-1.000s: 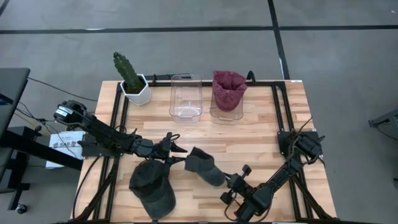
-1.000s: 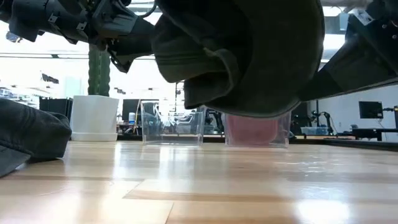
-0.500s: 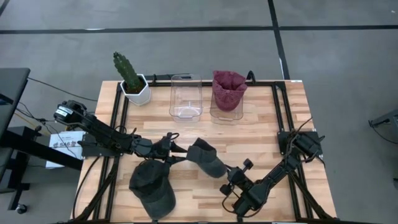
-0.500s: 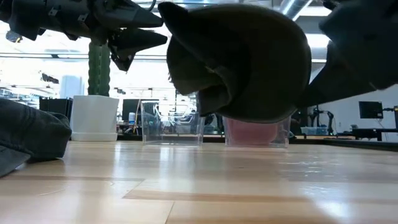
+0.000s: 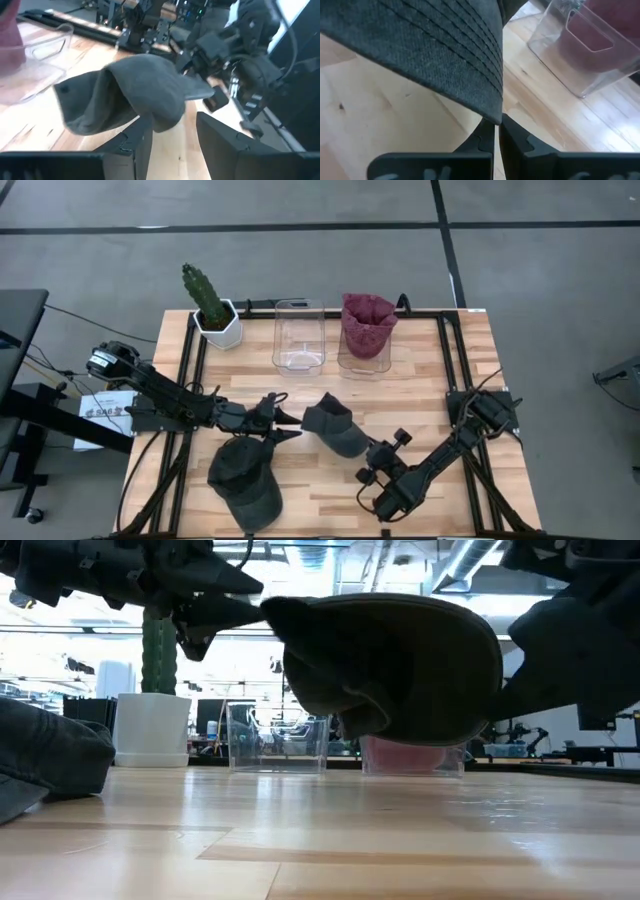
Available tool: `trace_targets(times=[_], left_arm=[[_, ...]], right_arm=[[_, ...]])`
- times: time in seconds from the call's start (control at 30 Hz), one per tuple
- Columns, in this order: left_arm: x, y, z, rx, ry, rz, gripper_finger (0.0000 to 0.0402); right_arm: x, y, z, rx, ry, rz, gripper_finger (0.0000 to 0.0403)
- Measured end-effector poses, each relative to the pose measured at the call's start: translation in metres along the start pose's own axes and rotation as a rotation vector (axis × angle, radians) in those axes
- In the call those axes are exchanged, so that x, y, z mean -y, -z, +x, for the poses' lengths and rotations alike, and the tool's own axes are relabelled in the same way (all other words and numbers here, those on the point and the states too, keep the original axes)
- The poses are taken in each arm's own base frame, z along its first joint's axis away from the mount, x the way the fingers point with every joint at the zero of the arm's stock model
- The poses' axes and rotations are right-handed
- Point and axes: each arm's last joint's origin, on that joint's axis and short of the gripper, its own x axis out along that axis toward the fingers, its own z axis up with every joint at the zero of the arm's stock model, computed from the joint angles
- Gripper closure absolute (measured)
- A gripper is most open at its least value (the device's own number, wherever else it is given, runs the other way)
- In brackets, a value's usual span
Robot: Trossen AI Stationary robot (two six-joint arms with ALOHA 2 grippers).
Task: Pick & Place hat
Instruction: Put the right black head cap into the left transparent bin
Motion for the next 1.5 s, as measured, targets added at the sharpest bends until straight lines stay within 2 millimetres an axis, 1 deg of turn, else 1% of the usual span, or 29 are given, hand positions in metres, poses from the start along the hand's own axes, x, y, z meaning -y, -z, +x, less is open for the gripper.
trace_targets(times=[0.27,0.57,0.87,1.33,1.5], left_arm=[[-0.011,0.001,0.003,-0.027,-0.061,-0.063,0.0253],[-0.011,0.000,0.003,-0.023,-0.060,-0.084,0.0253],[-0.016,-0.007,0.005,0.036,-0.062,-0.112,0.0253],[-0.019,-0.009,0.006,0.036,-0.041,-0.138,0.0253],[-0.019,-0.009,0.006,0.041,-0.039,-0.140,0.0253]], right_arm=[[0.000,0.002,-0.003,0.005,-0.006,-0.010,0.0402],[0.000,0.002,-0.002,0.005,-0.004,-0.010,0.0402],[-0.001,0.000,0.001,0.001,-0.001,-0.017,0.0402],[-0.001,0.000,0.001,0.002,-0.001,-0.021,0.0402],[-0.005,-0.002,0.002,0.012,-0.027,-0.039,0.0402]])
